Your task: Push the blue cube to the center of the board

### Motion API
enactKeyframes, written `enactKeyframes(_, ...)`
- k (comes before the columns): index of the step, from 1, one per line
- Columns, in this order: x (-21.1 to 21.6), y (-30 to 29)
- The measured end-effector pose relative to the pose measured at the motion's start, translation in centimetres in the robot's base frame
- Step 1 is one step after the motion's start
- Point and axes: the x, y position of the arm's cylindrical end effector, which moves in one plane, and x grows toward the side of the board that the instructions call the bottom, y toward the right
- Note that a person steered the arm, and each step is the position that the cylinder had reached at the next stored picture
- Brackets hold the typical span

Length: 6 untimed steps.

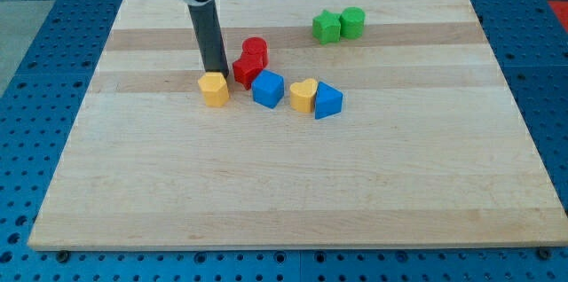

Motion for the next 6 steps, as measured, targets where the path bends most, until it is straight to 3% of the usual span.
enactKeyframes(2, 7.6, 0.0)
enactKeyframes(6, 3.6, 2.7)
